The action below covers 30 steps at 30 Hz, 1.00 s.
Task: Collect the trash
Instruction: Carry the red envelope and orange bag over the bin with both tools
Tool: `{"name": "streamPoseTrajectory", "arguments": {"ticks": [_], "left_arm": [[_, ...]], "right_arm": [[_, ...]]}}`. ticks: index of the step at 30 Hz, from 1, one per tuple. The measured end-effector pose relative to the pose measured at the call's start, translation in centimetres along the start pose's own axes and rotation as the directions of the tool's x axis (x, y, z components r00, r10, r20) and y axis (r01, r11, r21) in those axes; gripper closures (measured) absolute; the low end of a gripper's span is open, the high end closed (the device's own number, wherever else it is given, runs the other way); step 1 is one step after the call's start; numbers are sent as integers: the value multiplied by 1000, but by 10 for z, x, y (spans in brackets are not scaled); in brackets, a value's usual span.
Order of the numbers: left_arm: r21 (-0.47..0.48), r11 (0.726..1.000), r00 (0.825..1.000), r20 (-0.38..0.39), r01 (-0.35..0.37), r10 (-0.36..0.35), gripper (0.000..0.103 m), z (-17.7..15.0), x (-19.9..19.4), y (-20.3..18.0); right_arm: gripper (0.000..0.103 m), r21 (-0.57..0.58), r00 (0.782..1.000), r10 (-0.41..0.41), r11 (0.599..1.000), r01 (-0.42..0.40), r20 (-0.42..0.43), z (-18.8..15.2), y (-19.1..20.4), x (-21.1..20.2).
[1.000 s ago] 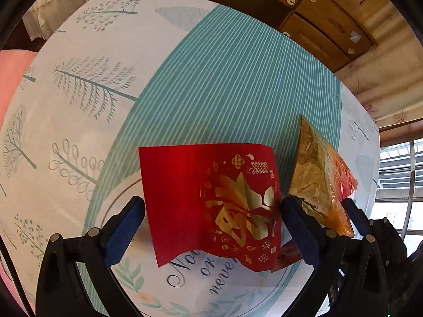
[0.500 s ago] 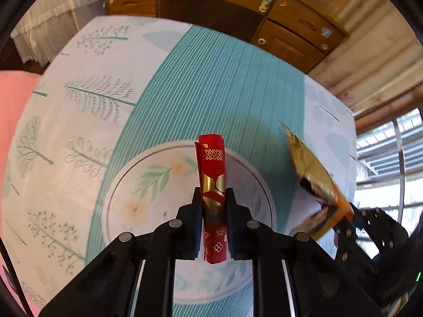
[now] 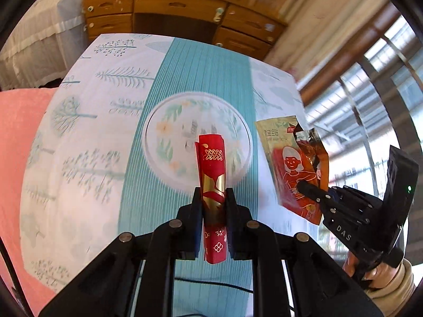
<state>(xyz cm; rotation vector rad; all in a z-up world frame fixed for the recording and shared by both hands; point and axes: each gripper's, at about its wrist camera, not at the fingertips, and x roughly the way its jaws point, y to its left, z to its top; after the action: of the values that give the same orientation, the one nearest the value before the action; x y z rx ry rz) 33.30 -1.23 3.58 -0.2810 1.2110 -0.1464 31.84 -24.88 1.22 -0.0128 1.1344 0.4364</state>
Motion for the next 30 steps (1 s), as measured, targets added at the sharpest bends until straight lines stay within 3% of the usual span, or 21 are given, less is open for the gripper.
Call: {"name": "streamPoseTrajectory", "arguments": {"ticks": [7, 13, 22, 30], "left_arm": [[138, 988, 998, -9, 61, -60, 90, -93, -67, 22], [178, 979, 994, -70, 100, -89, 90, -162, -95, 43], [206, 974, 988, -145, 91, -61, 90, -247, -93, 48], [228, 973, 983, -185, 47, -4, 90, -298, -76, 35]], "right_arm": [[96, 192, 999, 33, 981, -37, 25, -100, 72, -46], [96, 267, 998, 70, 961, -65, -9, -170, 121, -69], [96, 301, 989, 115, 950, -80, -98, -256, 154, -79], [96, 328, 980, 147, 940, -96, -135, -309, 153, -76]]}}
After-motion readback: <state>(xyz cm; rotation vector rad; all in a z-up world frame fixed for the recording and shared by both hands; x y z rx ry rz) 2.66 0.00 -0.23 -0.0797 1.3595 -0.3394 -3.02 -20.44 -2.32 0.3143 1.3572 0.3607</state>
